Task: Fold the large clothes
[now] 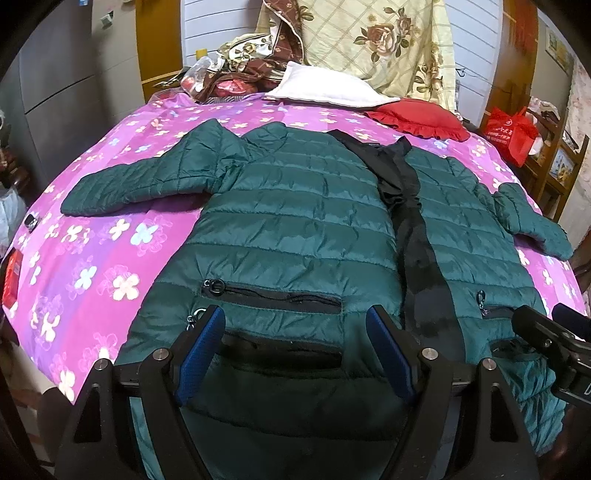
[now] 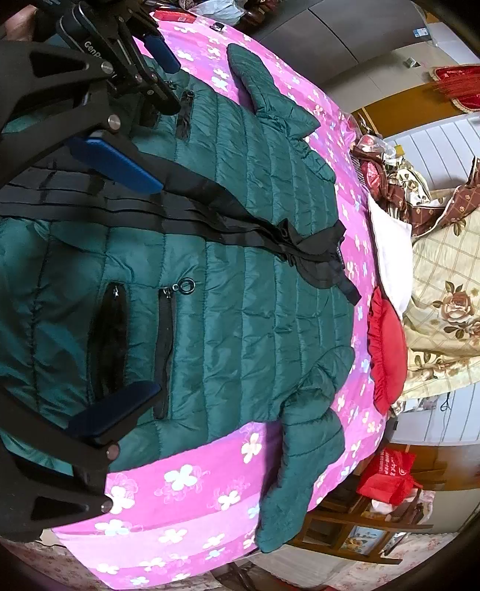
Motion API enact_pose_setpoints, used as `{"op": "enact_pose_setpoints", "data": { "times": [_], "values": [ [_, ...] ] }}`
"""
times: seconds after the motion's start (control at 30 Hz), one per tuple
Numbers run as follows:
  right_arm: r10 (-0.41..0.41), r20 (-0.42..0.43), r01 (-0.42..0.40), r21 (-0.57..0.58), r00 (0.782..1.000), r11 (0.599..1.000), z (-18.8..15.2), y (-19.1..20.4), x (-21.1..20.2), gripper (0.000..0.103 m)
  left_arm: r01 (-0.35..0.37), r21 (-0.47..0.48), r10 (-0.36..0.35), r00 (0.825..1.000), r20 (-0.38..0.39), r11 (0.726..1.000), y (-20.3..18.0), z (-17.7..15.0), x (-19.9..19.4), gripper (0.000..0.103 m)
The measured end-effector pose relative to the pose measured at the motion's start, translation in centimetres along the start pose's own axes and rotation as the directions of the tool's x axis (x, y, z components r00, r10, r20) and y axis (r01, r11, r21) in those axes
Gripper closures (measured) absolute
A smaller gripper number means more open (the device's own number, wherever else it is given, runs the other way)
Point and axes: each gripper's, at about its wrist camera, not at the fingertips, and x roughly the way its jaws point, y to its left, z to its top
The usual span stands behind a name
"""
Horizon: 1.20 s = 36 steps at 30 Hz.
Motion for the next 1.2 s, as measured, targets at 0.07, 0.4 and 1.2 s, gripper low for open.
{"op": "enact_pose_setpoints", "data": {
  "times": [0.07,0.4,1.2],
  "values": [
    [0.000,0.001,0.000,-0.001,1.000,1.000,0.1,-0.1,0.1,0.000,-0.002,-0.001,0.002,1.000,-0.001,1.000,0.1,0.1,0.1,0.043],
    [0.045,-0.059,-0.043,0.050,0.997,0.998,1.4,-0.5,0.9,0.000,-0.018,0.007,0.018,1.000,0.003,1.000,0.1,1.5,0.5,0.043],
    [-0.003,-0.013,0.003,0.004,1.000,1.000,5.7,0.1,3.3,0.000,-0.030,0.007,0.030,0.999,0.037,1.000,0.5,7.5,1.5,0.043]
  ]
}}
